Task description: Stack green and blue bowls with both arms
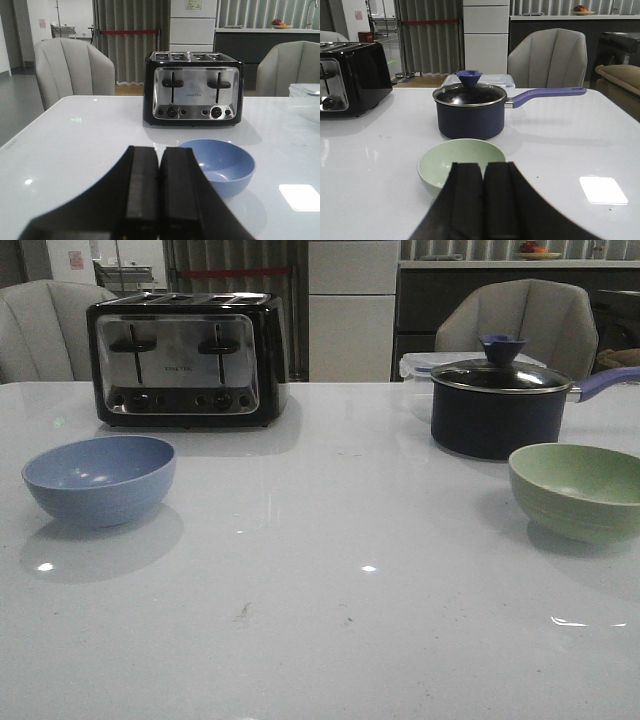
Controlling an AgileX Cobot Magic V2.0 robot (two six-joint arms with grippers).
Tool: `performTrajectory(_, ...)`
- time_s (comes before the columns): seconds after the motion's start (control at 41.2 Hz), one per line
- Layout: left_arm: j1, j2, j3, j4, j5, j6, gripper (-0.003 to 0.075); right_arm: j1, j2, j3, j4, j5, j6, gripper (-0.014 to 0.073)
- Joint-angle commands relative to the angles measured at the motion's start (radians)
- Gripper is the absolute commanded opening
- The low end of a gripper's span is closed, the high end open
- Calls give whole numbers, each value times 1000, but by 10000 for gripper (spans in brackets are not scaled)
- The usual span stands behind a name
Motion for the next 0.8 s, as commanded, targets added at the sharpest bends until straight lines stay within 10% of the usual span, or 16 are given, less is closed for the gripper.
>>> performTrajectory(0.0, -8, -20, 4, -6, -83, -5, 93, 3, -20, -4, 0, -95, -1, 57)
performTrajectory(0.776, -8, -20, 4, -6, -83, -5, 93, 3, -20, -4, 0, -127, -1, 57)
